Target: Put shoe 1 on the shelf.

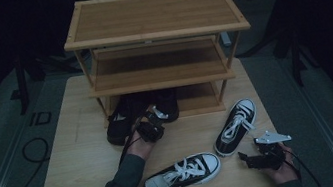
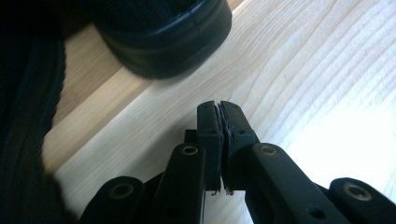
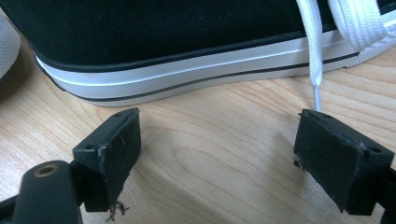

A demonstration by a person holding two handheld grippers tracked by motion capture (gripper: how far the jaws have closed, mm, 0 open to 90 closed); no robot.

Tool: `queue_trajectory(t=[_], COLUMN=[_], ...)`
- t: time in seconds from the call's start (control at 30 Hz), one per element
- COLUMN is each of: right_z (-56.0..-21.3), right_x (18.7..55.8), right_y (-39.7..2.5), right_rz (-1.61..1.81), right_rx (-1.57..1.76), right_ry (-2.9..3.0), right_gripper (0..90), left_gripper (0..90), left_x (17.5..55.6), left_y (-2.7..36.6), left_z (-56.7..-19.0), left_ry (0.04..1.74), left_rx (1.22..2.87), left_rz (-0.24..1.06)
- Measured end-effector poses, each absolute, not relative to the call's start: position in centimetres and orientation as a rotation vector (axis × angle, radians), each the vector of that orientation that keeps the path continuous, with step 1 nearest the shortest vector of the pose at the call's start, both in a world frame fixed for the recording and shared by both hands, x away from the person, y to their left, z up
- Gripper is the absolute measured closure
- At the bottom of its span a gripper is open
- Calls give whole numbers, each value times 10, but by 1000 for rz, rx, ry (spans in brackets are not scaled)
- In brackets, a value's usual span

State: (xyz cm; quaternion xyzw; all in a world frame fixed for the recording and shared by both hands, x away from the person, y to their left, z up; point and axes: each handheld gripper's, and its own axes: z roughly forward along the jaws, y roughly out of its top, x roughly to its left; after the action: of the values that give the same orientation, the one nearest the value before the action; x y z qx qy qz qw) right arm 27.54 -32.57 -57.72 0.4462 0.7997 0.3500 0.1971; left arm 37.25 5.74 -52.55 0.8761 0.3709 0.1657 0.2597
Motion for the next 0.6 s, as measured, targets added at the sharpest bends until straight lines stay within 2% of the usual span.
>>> queue_trajectory(t=[0.6], right_z=[-577], right_x=[275], right_y=[-326], right_rz=[980], right_rx=[1248], right_ry=[2239], right_gripper=[148], left_gripper=[890], left_x=[337], left_y=[113], left_z=[-521], left_ry=[1054], left_rx=[2312], left_rz=[457])
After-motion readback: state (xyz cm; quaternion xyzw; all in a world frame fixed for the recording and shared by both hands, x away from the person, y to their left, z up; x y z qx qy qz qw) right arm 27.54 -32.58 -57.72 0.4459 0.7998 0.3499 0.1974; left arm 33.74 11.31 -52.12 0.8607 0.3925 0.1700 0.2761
